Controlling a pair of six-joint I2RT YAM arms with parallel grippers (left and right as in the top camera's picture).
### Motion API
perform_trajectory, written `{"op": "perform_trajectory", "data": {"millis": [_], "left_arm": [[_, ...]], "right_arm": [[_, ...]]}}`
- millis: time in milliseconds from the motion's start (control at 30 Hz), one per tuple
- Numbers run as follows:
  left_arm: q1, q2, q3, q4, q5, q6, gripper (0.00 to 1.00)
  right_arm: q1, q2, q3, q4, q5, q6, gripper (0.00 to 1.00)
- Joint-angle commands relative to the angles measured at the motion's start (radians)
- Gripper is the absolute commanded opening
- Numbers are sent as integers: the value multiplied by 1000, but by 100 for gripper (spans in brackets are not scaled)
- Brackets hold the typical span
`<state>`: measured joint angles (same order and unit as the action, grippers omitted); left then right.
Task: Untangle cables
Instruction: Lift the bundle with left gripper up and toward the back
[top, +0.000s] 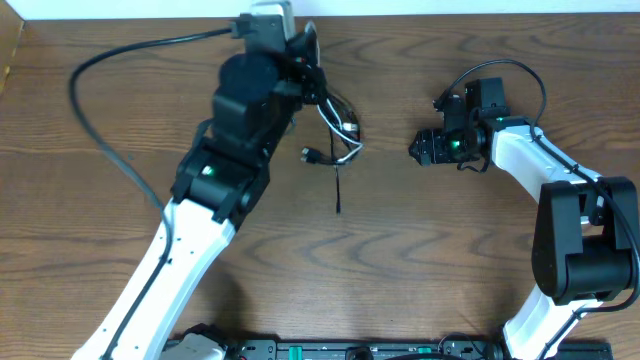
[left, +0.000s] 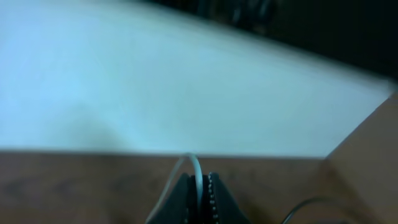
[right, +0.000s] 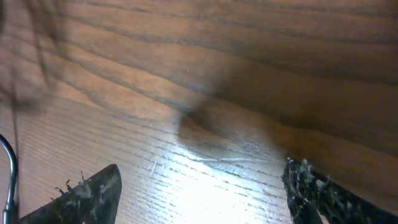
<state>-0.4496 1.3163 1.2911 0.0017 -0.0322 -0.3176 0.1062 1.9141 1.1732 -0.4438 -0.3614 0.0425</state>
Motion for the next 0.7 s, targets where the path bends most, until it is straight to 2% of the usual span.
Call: {"op": "perform_trajectory", "data": {"millis": [0,100,267,433,533,667], "left_arm": [[3,-51,23,49,-6,9,7],[3,-76,23,63,-29,10,8],[3,-79,22,54,-158,9,8],[2,-74,22,55,-163,9,8],[0,-64,22,29,-159,3,8],[0,-54,22,-6,-119,-44,8]], "right_arm": [[7,-12,3,2,4,10,79],[7,-12,3,3,4,10,79],[7,-12,3,3,4,10,79],[7,-12,3,3,-19,8,82],[7,-12,3,22,-179,-44,89],[7,-12,3,49,-546,-199,91]]}}
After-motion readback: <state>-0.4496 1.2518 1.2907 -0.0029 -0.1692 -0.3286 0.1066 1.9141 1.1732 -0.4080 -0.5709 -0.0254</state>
